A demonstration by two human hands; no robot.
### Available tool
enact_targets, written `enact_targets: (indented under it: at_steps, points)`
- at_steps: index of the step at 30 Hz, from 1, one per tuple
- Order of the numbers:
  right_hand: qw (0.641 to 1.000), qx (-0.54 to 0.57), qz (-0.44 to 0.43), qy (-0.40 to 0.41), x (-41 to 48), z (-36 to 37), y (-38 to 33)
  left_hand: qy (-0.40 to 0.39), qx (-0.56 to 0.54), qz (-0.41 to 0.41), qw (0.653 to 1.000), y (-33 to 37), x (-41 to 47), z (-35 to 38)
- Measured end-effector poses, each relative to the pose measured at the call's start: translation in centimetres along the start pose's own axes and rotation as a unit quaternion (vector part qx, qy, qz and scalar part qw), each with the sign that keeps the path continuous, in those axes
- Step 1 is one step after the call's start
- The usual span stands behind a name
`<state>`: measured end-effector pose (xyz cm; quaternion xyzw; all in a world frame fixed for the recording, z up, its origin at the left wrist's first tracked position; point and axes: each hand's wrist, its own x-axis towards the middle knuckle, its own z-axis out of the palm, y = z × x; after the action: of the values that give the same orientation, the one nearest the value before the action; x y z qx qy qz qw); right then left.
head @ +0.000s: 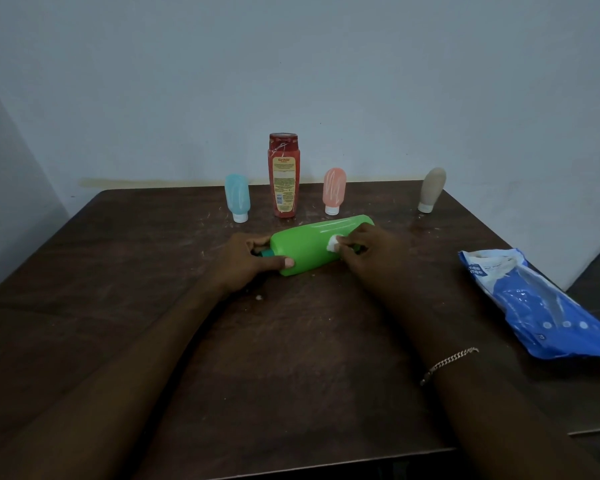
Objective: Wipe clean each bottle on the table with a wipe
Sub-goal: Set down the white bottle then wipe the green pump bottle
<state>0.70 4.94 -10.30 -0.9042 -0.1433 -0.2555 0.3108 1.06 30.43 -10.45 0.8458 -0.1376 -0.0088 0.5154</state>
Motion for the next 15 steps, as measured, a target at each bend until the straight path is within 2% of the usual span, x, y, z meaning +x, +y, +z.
enact_targets:
  at_steps: [2,6,9,11,15]
  points:
    - [0.999,0.009,0.031,0.002,0.0,-0.3,1.0,-0.004,-0.007,0.001,1.000,-0.1,0.1,0.0]
    - [0.992,0.010,0.096,0.083,0.6,-0.2,1.7,-0.005,-0.009,-0.002,1.000,0.0,0.0,-0.1]
    - [0.996,0.039,0.068,0.048,0.3,0.0,0.9,-0.001,-0.007,0.001,1.000,0.1,-0.1,-0.1]
    - [0.995,0.028,0.078,0.050,0.1,-0.2,1.3,0.000,-0.009,0.000,1.000,0.1,-0.1,0.0]
    - [0.975,0.010,0.187,0.120,0.4,-0.7,2.5,0.000,-0.004,-0.002,1.000,-0.1,0.0,-0.1]
